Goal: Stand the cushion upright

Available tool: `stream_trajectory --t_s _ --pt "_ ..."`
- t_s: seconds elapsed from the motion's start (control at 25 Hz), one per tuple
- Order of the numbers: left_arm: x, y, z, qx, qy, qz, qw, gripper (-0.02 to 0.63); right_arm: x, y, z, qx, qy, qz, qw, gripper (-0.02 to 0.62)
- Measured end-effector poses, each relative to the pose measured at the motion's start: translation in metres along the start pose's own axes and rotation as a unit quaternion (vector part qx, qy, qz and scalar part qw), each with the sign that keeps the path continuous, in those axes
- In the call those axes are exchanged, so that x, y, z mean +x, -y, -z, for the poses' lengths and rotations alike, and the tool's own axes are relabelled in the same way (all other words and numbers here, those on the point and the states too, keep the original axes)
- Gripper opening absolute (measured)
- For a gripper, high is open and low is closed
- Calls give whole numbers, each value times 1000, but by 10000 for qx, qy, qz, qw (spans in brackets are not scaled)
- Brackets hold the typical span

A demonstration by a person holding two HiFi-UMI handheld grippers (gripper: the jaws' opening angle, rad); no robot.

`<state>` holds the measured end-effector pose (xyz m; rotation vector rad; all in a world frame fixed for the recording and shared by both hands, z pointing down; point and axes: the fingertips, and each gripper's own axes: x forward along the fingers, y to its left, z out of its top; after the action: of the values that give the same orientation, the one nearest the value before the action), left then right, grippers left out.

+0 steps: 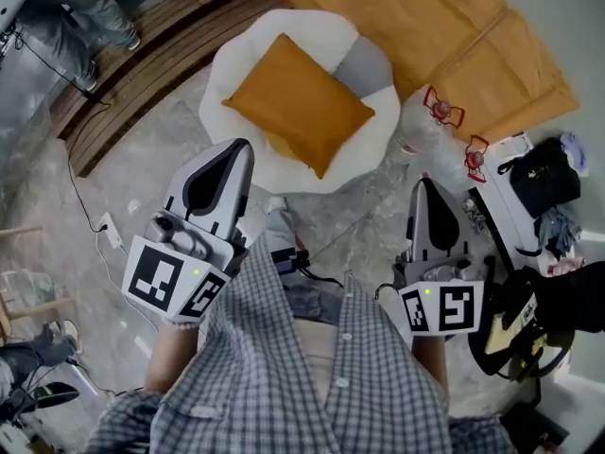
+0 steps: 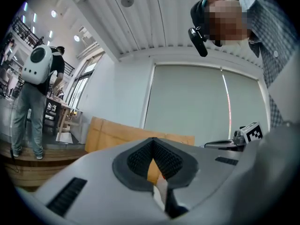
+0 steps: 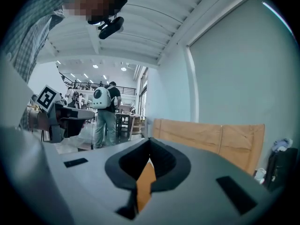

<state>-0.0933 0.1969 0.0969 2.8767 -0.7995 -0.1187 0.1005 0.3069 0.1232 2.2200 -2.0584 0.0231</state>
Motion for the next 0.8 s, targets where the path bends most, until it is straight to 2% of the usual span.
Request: stream_trajectory --t_s 0.24,0.6,0.8 --pt "44 -58 -11 -66 27 -69 10000 6 69 5 -11 -40 -64 0 10000 6" --pt "86 -147 -16 161 -90 -350 9992 6 171 -10 -20 -189 -239 -299 9991 6" --pt "101 -188 -19 103 -70 -528 9985 6 219 -23 -24 -228 -211 -526 9981 6"
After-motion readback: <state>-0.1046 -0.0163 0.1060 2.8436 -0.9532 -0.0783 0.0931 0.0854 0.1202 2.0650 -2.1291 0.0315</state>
